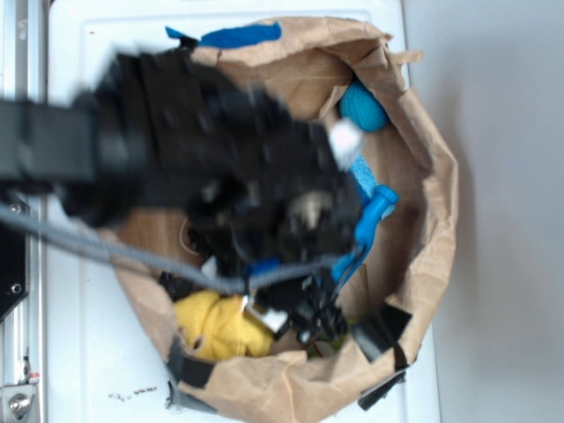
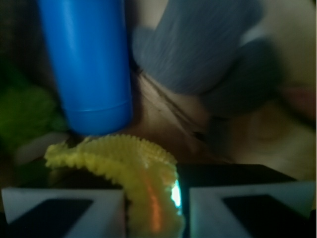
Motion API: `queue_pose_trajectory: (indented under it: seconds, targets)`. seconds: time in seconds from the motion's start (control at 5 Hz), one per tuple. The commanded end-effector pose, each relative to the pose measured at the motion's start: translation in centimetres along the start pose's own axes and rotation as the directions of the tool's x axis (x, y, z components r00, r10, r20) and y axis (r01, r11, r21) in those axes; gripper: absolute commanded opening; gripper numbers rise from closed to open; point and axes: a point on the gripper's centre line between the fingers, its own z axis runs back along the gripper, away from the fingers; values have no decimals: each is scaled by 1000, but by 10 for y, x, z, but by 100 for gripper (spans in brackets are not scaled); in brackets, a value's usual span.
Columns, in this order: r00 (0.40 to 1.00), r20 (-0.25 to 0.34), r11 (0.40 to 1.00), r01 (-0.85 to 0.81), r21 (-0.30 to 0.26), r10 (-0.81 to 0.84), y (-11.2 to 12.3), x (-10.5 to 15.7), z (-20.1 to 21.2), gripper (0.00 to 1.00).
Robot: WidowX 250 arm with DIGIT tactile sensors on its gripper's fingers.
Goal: Grab the yellow cloth.
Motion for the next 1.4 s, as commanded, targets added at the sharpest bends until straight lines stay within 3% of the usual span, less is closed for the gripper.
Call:
queue_pose_trajectory:
  seconds: [0.0,0.2,0.4,0.6,1.0,1.2]
  targets:
    - [876,414,964,266,16,-249,14,11,83,0]
    - [752,558,931,342,124,-351,12,15,99,0]
    - [725,545,901,406,155,-420,9,19,105,0]
    - [758,472,889,428,161,-451,6,17,98,0]
    - [819,320,878,419,232,-476,10,15,93,0]
    - [811,334,877,431,213,-480,8,14,95,0]
